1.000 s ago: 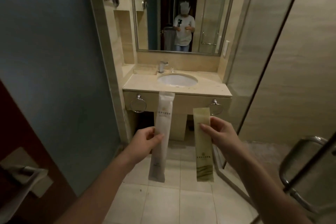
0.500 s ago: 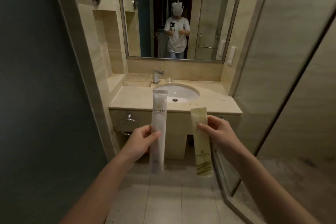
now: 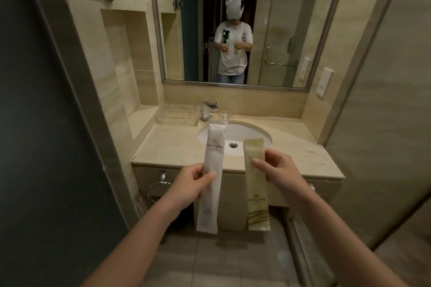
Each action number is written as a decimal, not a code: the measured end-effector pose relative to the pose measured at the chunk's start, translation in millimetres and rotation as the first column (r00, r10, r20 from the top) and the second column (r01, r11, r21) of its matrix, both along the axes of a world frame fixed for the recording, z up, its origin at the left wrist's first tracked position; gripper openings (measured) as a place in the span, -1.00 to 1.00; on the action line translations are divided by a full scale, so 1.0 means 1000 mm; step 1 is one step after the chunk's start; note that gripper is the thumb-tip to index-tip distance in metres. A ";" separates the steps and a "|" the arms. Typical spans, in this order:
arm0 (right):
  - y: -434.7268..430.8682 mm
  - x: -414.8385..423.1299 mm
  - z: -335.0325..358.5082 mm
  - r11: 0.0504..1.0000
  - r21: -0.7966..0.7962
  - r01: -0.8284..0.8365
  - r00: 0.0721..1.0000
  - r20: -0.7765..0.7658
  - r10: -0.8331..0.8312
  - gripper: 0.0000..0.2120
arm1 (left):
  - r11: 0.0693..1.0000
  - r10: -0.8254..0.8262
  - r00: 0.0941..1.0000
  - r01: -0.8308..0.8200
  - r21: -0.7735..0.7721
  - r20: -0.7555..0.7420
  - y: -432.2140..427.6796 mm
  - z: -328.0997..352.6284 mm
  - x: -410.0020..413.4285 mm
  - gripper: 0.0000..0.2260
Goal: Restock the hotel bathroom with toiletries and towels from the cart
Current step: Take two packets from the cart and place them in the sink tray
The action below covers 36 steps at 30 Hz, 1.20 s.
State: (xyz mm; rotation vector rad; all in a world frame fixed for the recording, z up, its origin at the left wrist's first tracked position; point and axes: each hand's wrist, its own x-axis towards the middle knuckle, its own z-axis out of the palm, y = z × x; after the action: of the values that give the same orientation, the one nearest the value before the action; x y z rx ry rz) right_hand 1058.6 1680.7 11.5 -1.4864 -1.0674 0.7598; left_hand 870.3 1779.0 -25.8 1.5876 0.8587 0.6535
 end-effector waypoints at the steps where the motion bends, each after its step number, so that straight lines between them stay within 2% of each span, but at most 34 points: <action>1: 0.015 0.006 -0.002 1.000 0.003 -0.014 1.000 0.003 0.014 -0.92 | 1.000 0.004 1.000 -0.004 -0.002 -0.008 0.012 -0.002 0.006 -0.92; 12: 0.200 0.097 -0.018 0.981 0.032 -0.191 0.979 -0.064 0.193 -0.90 | 0.995 0.095 0.992 -0.093 0.022 -0.085 0.154 -0.010 0.105 -0.88; 18: 0.284 0.132 -0.033 0.973 -0.022 -0.228 0.966 -0.131 0.224 -0.90 | 0.992 0.121 0.989 -0.122 -0.004 -0.083 0.217 -0.014 0.147 -0.82; 23: 0.336 0.145 -0.045 0.967 -0.043 -0.251 0.957 -0.164 0.241 -0.89 | 0.986 0.149 0.984 -0.156 -0.058 -0.102 0.262 -0.025 0.163 -0.68; 27: 0.373 0.147 -0.053 0.968 -0.069 -0.240 0.957 -0.186 0.224 -0.85 | 0.982 0.135 0.987 -0.145 -0.123 -0.088 0.297 -0.034 0.171 -0.76; 31: 0.413 0.145 -0.064 0.973 -0.071 -0.218 0.959 -0.201 0.200 -0.92 | 0.987 0.098 0.993 -0.105 -0.122 -0.061 0.337 -0.045 0.175 -0.89; 36: 0.479 0.137 -0.081 0.975 -0.123 -0.187 0.971 -0.177 0.164 -0.93 | 0.988 0.071 0.995 -0.081 -0.133 -0.077 0.401 -0.057 0.174 -0.90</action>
State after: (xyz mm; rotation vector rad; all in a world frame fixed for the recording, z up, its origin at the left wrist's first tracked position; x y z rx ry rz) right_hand 1195.6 2159.2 -69.8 -1.4285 -1.0461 1.0833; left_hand 1044.4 2179.8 -83.2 1.4686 1.0000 0.5820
